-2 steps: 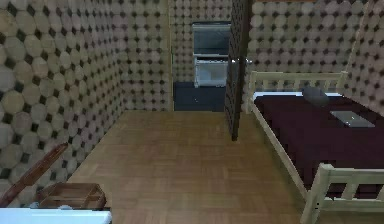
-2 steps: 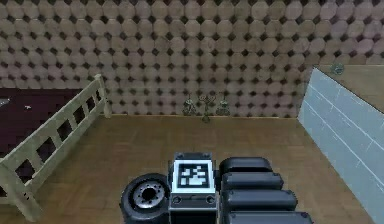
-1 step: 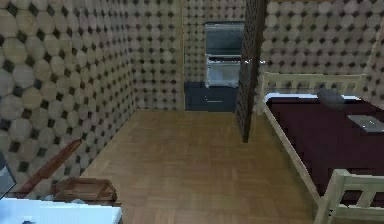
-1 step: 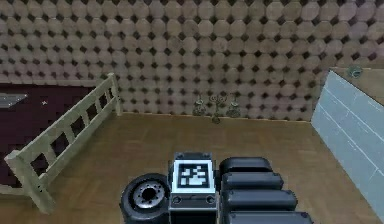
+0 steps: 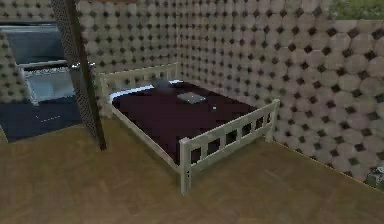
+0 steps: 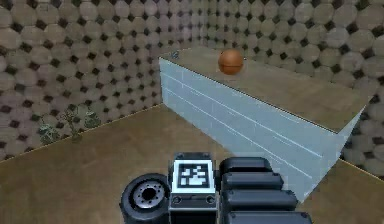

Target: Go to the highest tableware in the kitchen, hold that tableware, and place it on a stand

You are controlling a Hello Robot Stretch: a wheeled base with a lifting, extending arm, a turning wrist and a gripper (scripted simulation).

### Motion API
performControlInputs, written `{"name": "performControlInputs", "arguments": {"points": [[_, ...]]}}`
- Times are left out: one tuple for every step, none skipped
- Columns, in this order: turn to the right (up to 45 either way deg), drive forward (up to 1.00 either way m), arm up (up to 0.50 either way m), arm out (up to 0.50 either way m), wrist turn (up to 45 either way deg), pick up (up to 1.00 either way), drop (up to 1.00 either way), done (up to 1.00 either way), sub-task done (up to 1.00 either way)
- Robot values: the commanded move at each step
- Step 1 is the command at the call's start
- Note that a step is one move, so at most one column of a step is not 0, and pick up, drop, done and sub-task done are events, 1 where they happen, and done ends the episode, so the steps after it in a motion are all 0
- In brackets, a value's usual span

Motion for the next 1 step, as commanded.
{"name": "performControlInputs", "arguments": {"points": [[45.0,0.00,0.00,0.00,0.0,0.00,0.00,0.00,0.00]]}}
